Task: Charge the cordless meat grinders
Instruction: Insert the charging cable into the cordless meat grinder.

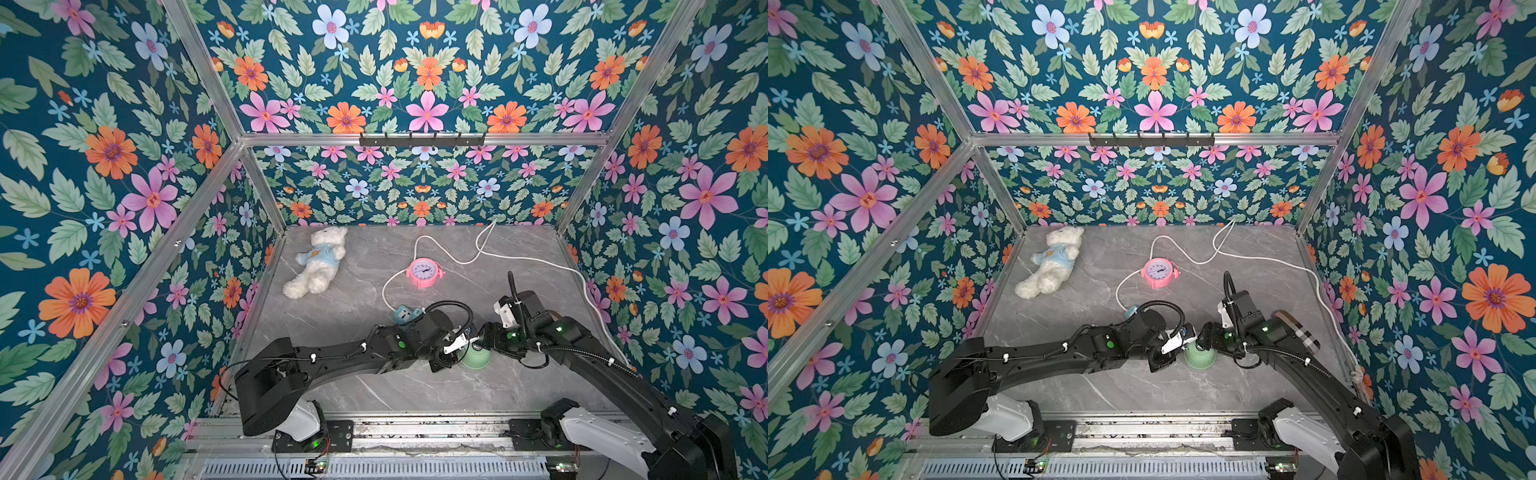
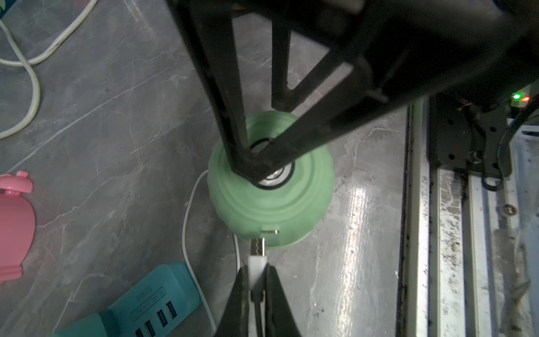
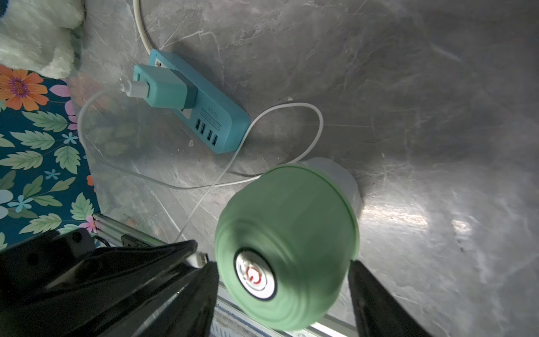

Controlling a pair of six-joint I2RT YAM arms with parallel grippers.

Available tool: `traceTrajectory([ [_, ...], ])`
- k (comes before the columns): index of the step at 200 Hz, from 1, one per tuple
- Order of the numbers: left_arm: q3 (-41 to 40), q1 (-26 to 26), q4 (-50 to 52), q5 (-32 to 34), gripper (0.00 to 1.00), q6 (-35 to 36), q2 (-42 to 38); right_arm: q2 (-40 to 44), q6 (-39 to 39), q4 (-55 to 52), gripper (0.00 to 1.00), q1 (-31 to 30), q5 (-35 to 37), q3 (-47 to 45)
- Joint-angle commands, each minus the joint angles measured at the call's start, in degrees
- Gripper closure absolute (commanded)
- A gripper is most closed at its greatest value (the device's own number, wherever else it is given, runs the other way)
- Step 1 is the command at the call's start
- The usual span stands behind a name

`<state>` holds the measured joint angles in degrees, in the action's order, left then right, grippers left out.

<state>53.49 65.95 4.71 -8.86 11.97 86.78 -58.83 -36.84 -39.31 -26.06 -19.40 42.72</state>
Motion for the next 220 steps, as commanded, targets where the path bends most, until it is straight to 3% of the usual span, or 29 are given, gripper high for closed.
traceTrajectory([
  [1,0.8,0.6,1.0,2.1,1.0,-1.4,0.5,-0.2,-0.4,0.9,0.27,0.0,-1.3,-0.2],
  [220,0.5,2.6,0.8,7.3,1.0,-2.1,0.2,-1.9,-0.2,1.9,0.27,0.0,-2.4,-1.9],
])
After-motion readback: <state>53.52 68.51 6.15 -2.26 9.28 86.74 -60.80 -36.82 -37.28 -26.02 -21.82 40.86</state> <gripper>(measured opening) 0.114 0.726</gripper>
